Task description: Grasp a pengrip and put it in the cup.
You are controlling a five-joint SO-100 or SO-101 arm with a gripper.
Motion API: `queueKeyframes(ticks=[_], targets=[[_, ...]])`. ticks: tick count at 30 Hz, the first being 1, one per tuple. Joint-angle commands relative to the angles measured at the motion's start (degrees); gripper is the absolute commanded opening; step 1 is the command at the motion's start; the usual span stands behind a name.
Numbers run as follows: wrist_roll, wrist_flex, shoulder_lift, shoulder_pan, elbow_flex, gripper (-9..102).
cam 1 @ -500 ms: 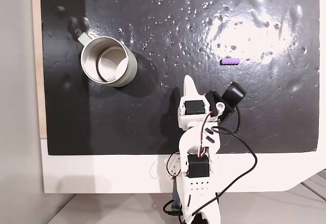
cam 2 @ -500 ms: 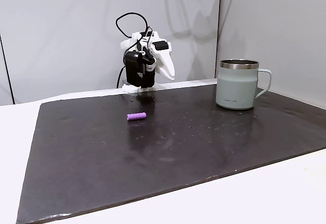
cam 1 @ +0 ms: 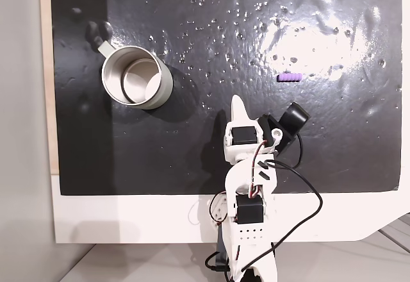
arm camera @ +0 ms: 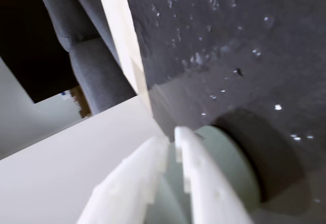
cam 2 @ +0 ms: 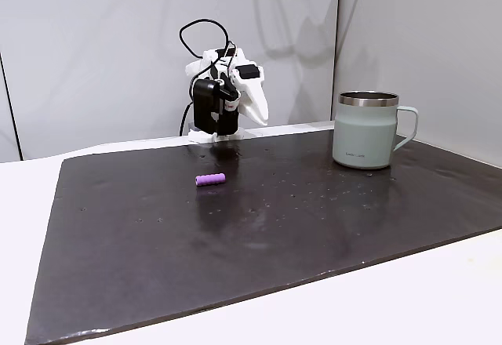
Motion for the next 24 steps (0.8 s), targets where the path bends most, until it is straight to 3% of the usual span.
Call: queueKeyframes(ticks=[1,5,13,24], targets=[[-3.78,5.36,0.79,-0.62,-5.71,0],[-6.94,10.63,-2.64,0.0,-16.7,0],[-6.24,17.58,-29.88,4.66,-46.67,1],[-11.16,38.14,-66.62,18.19,-88.07,17]])
